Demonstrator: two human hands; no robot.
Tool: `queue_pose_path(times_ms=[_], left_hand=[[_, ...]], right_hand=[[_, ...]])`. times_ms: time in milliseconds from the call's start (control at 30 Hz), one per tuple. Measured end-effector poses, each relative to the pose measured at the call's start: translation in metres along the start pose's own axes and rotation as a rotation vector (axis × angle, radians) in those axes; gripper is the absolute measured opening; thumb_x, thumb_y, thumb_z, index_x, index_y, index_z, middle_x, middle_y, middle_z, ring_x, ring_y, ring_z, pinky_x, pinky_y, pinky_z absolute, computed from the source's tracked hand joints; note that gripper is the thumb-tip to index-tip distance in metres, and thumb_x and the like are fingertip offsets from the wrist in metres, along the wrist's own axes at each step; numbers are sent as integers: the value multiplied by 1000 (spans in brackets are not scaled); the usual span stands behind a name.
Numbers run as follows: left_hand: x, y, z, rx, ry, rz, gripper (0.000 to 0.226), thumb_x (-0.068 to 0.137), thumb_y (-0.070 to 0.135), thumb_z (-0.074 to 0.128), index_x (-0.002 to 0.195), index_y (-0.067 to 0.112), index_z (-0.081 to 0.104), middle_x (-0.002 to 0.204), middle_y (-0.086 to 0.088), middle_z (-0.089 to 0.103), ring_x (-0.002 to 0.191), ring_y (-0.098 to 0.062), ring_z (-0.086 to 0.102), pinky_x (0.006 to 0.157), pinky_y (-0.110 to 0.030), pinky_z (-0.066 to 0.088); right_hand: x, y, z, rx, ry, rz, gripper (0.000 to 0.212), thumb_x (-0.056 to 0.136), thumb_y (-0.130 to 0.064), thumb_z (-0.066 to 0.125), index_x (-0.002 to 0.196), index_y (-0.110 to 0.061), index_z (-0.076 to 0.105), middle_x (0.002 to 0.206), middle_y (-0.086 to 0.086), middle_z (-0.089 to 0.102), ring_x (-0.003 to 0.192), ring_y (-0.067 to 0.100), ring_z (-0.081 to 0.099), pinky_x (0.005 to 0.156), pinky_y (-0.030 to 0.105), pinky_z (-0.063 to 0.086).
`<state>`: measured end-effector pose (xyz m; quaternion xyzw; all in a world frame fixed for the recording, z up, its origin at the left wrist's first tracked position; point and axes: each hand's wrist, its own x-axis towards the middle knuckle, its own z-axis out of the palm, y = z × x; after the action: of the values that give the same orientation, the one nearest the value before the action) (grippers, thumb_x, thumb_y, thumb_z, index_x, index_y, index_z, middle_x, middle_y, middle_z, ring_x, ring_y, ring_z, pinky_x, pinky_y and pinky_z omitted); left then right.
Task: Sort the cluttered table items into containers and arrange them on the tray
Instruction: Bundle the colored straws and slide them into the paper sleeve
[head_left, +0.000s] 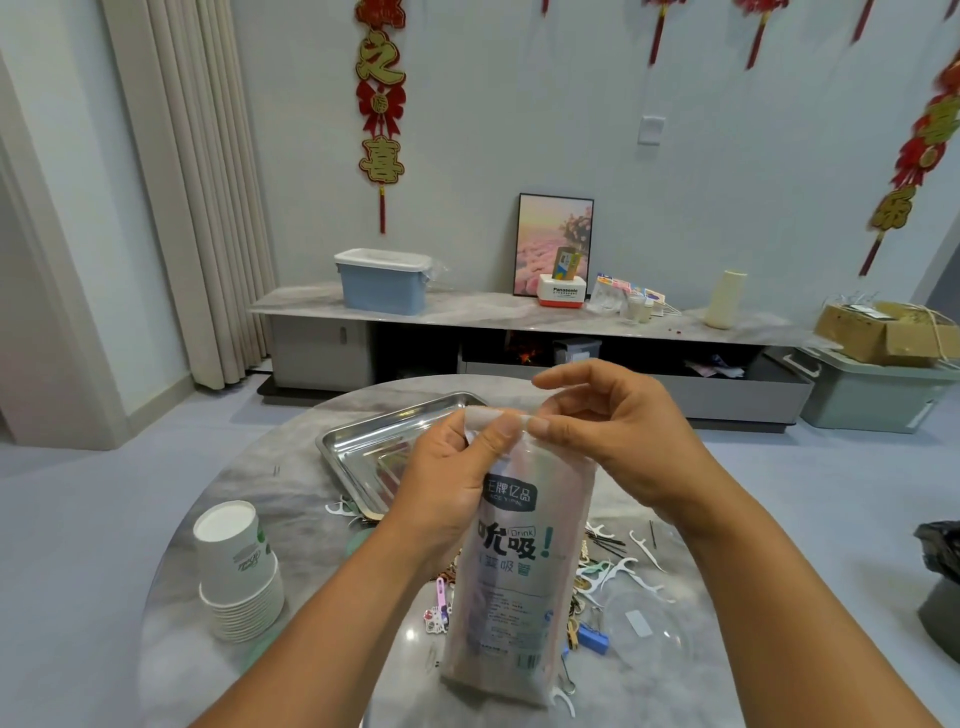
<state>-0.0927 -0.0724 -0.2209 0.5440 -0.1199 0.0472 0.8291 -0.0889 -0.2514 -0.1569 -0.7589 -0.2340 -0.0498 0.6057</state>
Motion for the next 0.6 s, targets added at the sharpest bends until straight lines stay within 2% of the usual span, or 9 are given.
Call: queue_pose_path(times_ms=[100, 167, 233, 367, 433, 500, 600], left_hand=[[0, 1, 6, -7, 12, 5, 31, 77, 35, 82, 96, 13, 74, 105, -22, 74, 98, -39, 72, 86, -50, 60], [1, 3, 6, -61, 60, 8, 29, 71, 35, 84, 91, 17, 76, 101, -17, 75, 91, -32, 73, 80, -44, 62], [1, 5, 5, -87, 83, 10, 24, 74, 35, 80, 91, 18, 77, 99, -15, 75, 87, -26, 72, 78, -39, 62], [1, 5, 6, -23, 105, 39, 18, 80, 33, 73, 89, 19, 77, 96, -13, 75, 87, -25, 70, 78, -37, 61], [-1, 5, 9, 26, 121, 81, 18, 81, 34, 72, 89, 17, 76, 94, -14, 75, 85, -27, 70, 78, -40, 60], [-3, 3, 12, 83, 115, 123, 23, 83, 35, 72, 92, 14, 74, 94, -17, 75, 84, -30, 71, 79, -44, 60], [-4, 2, 14, 133, 102, 140, 21, 82, 37, 74, 91, 18, 75, 95, -16, 75, 89, -34, 72, 79, -44, 62]], right_hand=[[2, 1, 0, -5, -2, -39, 31, 74, -20, 87, 103, -25, 77, 86, 5, 77, 79, 16, 74, 72, 22, 56], [2, 2, -1, -23, 24, -72, 27, 78, -13, 86, 100, -27, 78, 85, 5, 76, 78, 15, 72, 71, 23, 56], [0, 2, -3, -65, 48, -86, 29, 80, -11, 85, 99, -31, 77, 84, 3, 76, 78, 14, 72, 70, 23, 56], [-1, -2, -7, -124, 62, -50, 27, 81, -14, 84, 97, -34, 77, 85, 0, 76, 79, 12, 73, 71, 25, 58], [-1, -4, -5, -179, 37, -15, 19, 82, -20, 84, 95, -34, 79, 85, -4, 77, 79, 9, 73, 72, 27, 58], [-1, -7, -1, -280, -6, 19, 7, 83, -34, 83, 90, -35, 79, 84, -9, 77, 79, 8, 74, 72, 34, 62], [-3, -9, 4, -344, 21, 27, 11, 83, -42, 81, 83, -31, 78, 79, -7, 77, 76, 12, 74, 71, 43, 62]])
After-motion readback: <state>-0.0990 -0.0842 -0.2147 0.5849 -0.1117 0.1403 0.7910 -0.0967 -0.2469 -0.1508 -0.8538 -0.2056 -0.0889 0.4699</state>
